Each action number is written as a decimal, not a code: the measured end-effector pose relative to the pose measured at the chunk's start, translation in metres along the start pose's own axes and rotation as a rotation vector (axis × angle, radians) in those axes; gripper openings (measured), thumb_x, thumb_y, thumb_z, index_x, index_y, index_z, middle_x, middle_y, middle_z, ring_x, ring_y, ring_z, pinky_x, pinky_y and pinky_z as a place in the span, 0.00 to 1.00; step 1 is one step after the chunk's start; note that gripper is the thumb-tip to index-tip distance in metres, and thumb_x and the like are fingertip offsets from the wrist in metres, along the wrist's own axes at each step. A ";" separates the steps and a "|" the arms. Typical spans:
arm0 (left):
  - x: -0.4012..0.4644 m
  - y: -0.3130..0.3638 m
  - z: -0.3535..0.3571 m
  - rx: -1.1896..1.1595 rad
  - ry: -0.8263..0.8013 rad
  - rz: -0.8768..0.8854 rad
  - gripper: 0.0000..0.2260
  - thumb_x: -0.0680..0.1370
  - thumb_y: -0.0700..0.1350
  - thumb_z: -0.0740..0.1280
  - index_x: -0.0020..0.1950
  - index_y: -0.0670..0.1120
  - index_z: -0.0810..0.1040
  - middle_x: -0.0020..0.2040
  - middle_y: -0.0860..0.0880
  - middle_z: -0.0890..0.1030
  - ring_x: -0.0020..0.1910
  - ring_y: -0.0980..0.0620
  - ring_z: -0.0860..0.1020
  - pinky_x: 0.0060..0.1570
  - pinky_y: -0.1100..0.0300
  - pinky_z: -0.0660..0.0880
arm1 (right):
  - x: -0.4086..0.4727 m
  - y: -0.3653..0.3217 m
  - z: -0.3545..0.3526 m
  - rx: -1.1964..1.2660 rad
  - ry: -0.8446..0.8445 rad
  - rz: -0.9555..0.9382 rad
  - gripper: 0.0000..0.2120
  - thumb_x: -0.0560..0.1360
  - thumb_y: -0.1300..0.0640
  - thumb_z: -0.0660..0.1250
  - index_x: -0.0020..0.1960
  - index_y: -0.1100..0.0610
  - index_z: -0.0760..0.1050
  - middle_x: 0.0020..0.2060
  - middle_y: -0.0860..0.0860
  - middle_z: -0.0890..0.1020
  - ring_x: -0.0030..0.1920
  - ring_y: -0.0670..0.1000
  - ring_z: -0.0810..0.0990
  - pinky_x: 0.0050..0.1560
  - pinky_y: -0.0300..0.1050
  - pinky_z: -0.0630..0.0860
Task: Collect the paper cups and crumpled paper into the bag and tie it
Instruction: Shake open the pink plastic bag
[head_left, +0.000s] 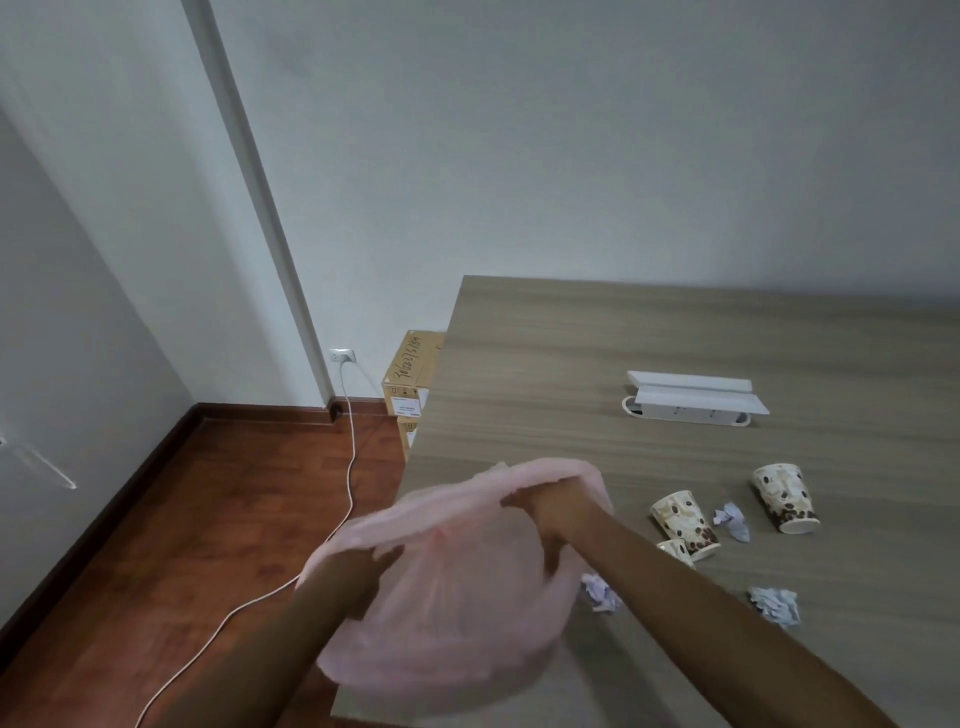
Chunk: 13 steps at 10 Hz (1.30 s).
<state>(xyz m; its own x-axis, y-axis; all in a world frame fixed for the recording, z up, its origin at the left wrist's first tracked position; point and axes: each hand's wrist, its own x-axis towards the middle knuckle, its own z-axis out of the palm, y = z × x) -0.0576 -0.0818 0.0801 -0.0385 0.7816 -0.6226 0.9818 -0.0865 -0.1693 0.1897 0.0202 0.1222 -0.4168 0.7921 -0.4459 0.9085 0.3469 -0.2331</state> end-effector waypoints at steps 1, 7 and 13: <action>-0.021 0.011 -0.011 -0.030 -0.060 -0.039 0.48 0.75 0.39 0.71 0.80 0.53 0.39 0.81 0.43 0.47 0.76 0.44 0.61 0.71 0.51 0.62 | 0.023 0.040 0.011 0.163 0.108 0.037 0.22 0.73 0.67 0.71 0.65 0.57 0.74 0.67 0.55 0.76 0.43 0.34 0.72 0.37 0.19 0.68; 0.031 0.052 -0.064 -0.773 0.464 0.087 0.38 0.76 0.63 0.65 0.79 0.47 0.56 0.75 0.48 0.68 0.71 0.45 0.69 0.69 0.50 0.68 | 0.000 -0.020 0.118 -0.661 -0.426 -0.204 0.28 0.72 0.40 0.68 0.68 0.51 0.73 0.75 0.53 0.64 0.78 0.59 0.47 0.69 0.71 0.33; 0.019 0.044 -0.079 -1.452 0.011 0.023 0.16 0.75 0.44 0.71 0.60 0.41 0.75 0.56 0.38 0.81 0.51 0.39 0.83 0.52 0.47 0.81 | -0.077 -0.041 0.069 0.127 -0.472 -0.390 0.26 0.73 0.33 0.65 0.65 0.48 0.74 0.64 0.47 0.78 0.66 0.50 0.74 0.67 0.45 0.66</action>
<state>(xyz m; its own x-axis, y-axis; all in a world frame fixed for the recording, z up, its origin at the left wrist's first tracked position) 0.0001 -0.0222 0.1216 -0.0258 0.7938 -0.6076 0.3016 0.5857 0.7523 0.1827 -0.0902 0.1064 -0.7119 0.3017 -0.6342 0.6881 0.4802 -0.5439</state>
